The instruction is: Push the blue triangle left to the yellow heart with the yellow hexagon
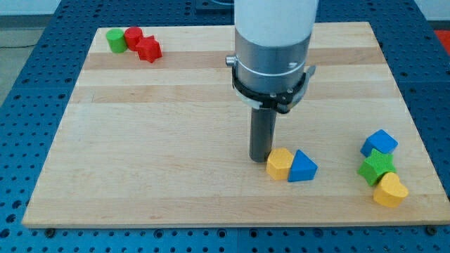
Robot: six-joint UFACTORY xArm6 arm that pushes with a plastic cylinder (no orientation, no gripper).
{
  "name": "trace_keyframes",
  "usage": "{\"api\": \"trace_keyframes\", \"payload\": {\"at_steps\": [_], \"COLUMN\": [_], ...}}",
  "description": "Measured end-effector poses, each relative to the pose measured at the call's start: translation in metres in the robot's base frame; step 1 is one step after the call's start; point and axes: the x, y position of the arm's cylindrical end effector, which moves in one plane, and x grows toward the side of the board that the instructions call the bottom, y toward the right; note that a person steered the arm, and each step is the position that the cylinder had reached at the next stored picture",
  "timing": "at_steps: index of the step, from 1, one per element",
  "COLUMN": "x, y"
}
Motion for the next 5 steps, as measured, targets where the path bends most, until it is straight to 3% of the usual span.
{"api": "trace_keyframes", "payload": {"at_steps": [2,5], "x": [0.026,0.028], "y": [0.028,0.082]}}
